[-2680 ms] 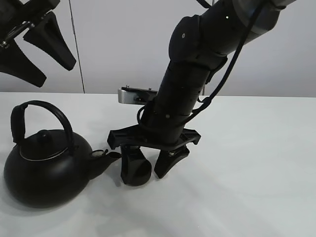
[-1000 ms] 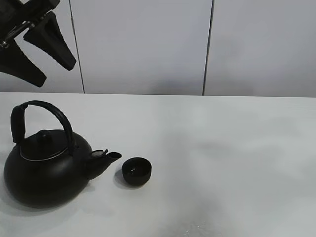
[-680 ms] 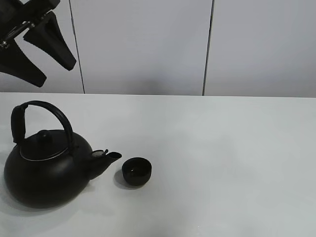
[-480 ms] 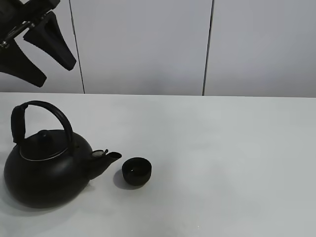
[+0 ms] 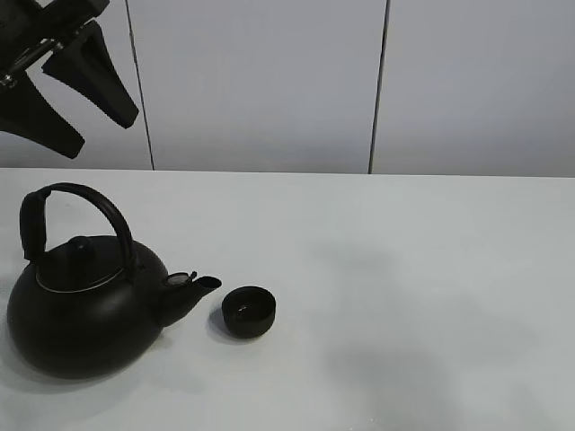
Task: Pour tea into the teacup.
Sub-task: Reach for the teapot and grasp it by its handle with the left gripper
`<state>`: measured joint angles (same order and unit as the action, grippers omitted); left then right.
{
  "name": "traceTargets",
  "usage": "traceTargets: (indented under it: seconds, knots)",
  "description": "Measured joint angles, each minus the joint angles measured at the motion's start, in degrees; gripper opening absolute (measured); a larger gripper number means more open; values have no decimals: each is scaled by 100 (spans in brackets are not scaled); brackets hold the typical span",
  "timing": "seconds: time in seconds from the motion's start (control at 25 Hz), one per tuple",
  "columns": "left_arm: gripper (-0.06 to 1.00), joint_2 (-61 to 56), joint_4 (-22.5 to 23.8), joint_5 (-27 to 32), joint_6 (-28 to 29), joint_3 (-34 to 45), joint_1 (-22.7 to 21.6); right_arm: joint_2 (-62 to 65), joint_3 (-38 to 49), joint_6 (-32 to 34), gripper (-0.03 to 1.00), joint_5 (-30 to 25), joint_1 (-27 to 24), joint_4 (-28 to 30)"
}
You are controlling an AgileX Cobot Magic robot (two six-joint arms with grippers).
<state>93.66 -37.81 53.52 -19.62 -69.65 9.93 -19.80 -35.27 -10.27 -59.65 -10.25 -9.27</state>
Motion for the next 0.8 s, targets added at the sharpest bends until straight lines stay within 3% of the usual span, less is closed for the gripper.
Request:
traceTargets:
  seconds: [0.2,0.8]
  knots:
    - [47,0,0,0,0,0,0,8,460,232,47,6,429,257]
    - [47,0,0,0,0,0,0,1289,737,420,47,-71,451,413]
